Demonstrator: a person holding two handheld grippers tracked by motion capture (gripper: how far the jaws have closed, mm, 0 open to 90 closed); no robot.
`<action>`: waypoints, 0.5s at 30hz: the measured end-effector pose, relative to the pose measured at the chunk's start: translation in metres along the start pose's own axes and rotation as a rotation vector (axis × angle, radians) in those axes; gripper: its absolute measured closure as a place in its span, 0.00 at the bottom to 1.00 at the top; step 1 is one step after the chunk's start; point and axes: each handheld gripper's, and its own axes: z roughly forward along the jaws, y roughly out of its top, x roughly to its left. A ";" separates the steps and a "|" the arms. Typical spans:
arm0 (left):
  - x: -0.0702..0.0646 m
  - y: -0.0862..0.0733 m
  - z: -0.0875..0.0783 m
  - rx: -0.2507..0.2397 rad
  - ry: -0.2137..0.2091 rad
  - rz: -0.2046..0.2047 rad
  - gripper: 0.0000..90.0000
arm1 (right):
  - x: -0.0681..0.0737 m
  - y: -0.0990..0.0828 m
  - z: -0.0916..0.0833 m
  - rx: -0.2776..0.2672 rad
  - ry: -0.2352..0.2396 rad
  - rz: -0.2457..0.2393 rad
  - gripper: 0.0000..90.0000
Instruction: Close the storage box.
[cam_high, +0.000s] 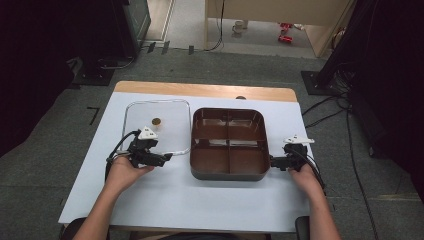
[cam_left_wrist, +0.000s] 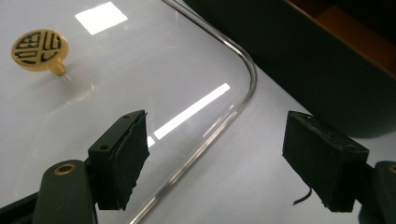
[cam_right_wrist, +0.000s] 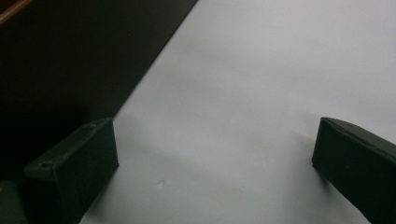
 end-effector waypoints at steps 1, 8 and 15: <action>0.000 0.000 0.000 0.000 0.000 0.000 0.25 | 0.000 0.000 0.000 0.000 0.000 0.000 0.00; 0.012 0.009 0.004 -0.006 -0.005 -0.014 0.25 | 0.000 0.000 0.000 0.002 0.000 0.000 0.00; 0.025 0.018 0.007 -0.022 0.001 -0.046 0.25 | 0.000 0.000 0.000 0.000 0.000 0.000 0.00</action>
